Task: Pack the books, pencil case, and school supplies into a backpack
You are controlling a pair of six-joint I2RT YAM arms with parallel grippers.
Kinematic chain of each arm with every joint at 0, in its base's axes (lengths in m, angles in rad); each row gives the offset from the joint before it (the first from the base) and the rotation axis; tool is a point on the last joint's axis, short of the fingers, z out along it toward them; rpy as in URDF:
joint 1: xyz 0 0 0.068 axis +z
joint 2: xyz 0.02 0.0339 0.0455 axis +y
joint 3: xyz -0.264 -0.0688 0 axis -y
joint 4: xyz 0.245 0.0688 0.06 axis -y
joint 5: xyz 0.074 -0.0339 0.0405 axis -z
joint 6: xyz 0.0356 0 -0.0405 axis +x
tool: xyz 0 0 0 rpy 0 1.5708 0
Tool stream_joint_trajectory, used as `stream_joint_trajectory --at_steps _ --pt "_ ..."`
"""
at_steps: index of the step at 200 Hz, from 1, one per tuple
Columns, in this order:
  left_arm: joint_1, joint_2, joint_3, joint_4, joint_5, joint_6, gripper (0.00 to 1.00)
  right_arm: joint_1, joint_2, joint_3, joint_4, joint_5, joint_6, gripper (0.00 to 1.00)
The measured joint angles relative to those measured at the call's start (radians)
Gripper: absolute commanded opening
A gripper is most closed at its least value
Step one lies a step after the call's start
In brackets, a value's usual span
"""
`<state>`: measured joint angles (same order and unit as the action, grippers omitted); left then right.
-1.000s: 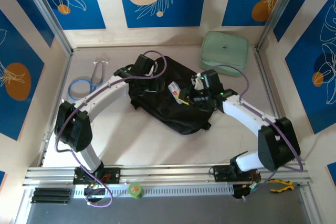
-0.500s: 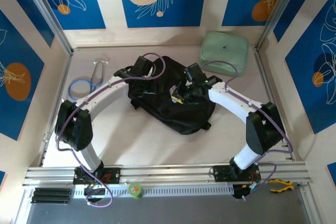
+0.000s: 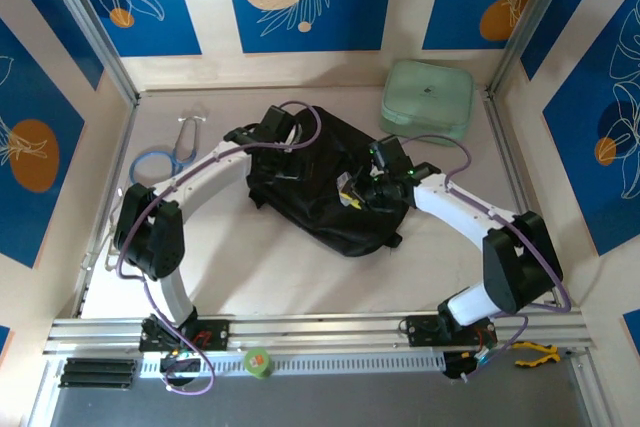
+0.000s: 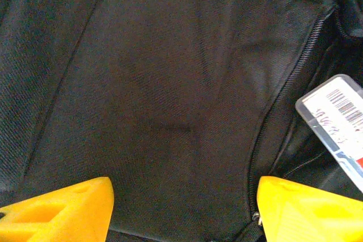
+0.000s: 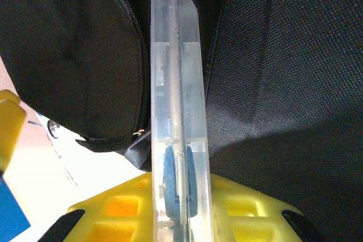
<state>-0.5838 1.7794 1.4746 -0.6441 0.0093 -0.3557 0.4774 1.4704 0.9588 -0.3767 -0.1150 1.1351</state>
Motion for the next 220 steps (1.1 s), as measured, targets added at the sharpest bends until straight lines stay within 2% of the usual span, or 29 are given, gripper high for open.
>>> stream_joint_trajectory --at_steps 44,83,118,128,140,177,190,220 --pt "-0.064 0.045 0.083 -0.012 -0.002 0.098 0.62 -0.041 -0.015 -0.083 0.121 -0.066 -0.013 0.06" --pt "-0.104 0.18 0.181 -0.032 0.003 0.186 0.48 -0.08 -0.028 -0.12 0.161 -0.119 -0.035 0.05" --pt "-0.117 0.311 0.275 -0.061 0.003 0.217 0.48 -0.099 -0.027 -0.122 0.157 -0.146 -0.046 0.05" --pt "-0.122 0.331 0.294 -0.071 -0.008 0.225 0.5 -0.099 -0.027 -0.122 0.157 -0.148 -0.046 0.05" --pt "-0.127 0.351 0.321 -0.084 -0.031 0.235 0.55 -0.1 -0.027 -0.123 0.159 -0.149 -0.046 0.04" --pt "-0.158 0.406 0.381 -0.114 -0.135 0.241 0.55 -0.101 -0.027 -0.134 0.169 -0.152 -0.047 0.04" --pt "-0.159 0.409 0.385 -0.122 -0.163 0.237 0.52 -0.103 -0.027 -0.138 0.176 -0.156 -0.049 0.04" --pt "-0.161 0.425 0.385 -0.127 -0.208 0.219 0.37 -0.105 -0.027 -0.143 0.184 -0.16 -0.049 0.03"
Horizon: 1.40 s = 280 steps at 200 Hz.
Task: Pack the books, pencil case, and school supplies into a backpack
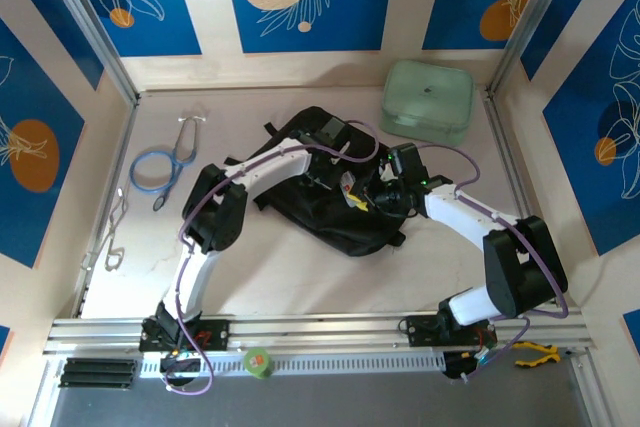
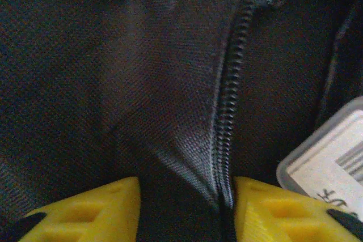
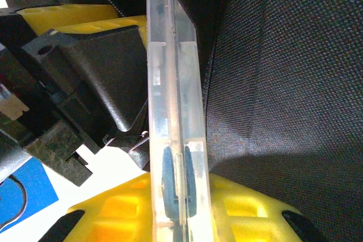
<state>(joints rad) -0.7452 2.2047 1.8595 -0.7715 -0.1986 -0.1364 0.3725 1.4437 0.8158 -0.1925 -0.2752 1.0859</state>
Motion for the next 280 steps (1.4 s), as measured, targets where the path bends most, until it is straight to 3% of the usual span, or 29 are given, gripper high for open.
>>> stream_joint_trajectory --at_steps 63,141,236,280 --pt "-0.012 -0.007 -0.006 0.005 -0.013 -0.023 0.07 -0.005 -0.001 -0.009 0.017 -0.008 0.0 0.03" --pt "0.061 -0.185 -0.121 0.069 0.175 -0.037 0.05 -0.016 -0.014 -0.051 0.083 -0.06 -0.131 0.05" --pt "0.061 -0.208 -0.152 0.09 0.222 -0.038 0.07 -0.019 0.17 -0.039 0.344 -0.233 -0.138 0.07" --pt "0.075 -0.234 -0.191 0.127 0.269 -0.05 0.08 -0.013 0.274 0.043 0.446 -0.222 -0.077 0.21"
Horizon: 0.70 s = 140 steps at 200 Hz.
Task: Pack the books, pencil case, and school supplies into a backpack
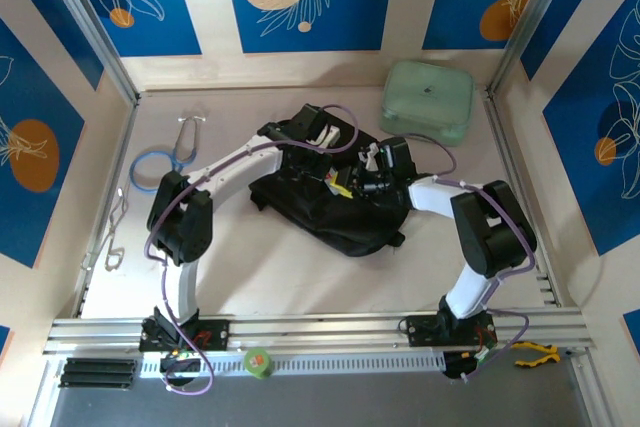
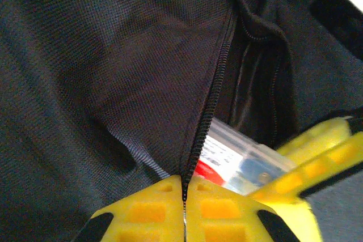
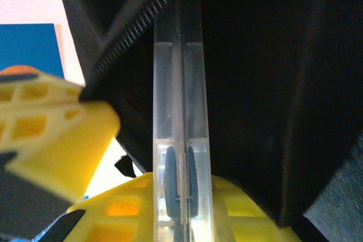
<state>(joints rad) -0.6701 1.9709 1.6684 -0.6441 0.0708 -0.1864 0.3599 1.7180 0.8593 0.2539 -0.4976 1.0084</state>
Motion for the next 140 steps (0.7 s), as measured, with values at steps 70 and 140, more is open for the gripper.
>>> stream_joint_trajectory --at_steps 70,140 --pt "0.018 0.0 -0.03 0.036 0.058 -0.026 0.08 0.006 -0.159 -0.106 -0.018 0.093 0.002 0.48" --pt "0.023 0.0 -0.03 0.039 0.087 -0.034 0.08 0.027 -0.263 -0.14 -0.186 0.162 -0.066 0.22"
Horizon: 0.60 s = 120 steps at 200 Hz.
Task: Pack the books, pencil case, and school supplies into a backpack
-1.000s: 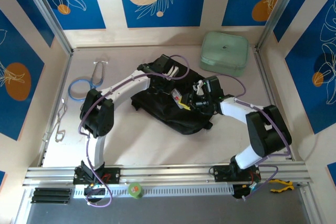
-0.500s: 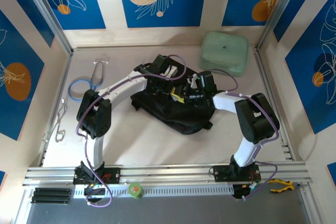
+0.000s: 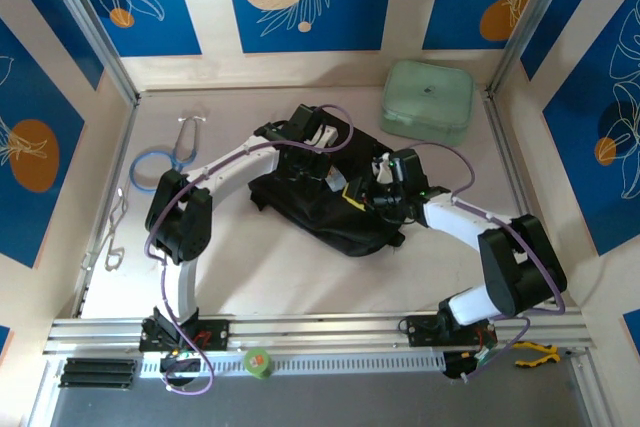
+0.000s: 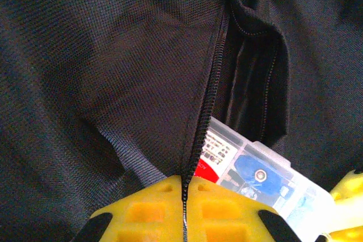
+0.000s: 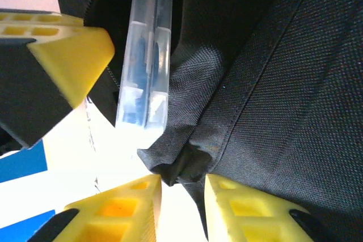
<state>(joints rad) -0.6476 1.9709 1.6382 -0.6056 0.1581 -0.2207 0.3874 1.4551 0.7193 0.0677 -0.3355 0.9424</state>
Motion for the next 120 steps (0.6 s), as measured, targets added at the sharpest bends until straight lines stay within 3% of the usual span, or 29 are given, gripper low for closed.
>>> stream_joint_trajectory --at_steps 68,120 --pt "0.004 -0.011 0.0 0.0 0.019 -0.01 0.08 0.013 0.219 0.216 -0.015 0.013 0.004 0.08" --pt "0.005 -0.014 0.0 0.0 0.038 -0.012 0.11 0.014 0.317 0.273 0.02 0.011 0.054 0.11"
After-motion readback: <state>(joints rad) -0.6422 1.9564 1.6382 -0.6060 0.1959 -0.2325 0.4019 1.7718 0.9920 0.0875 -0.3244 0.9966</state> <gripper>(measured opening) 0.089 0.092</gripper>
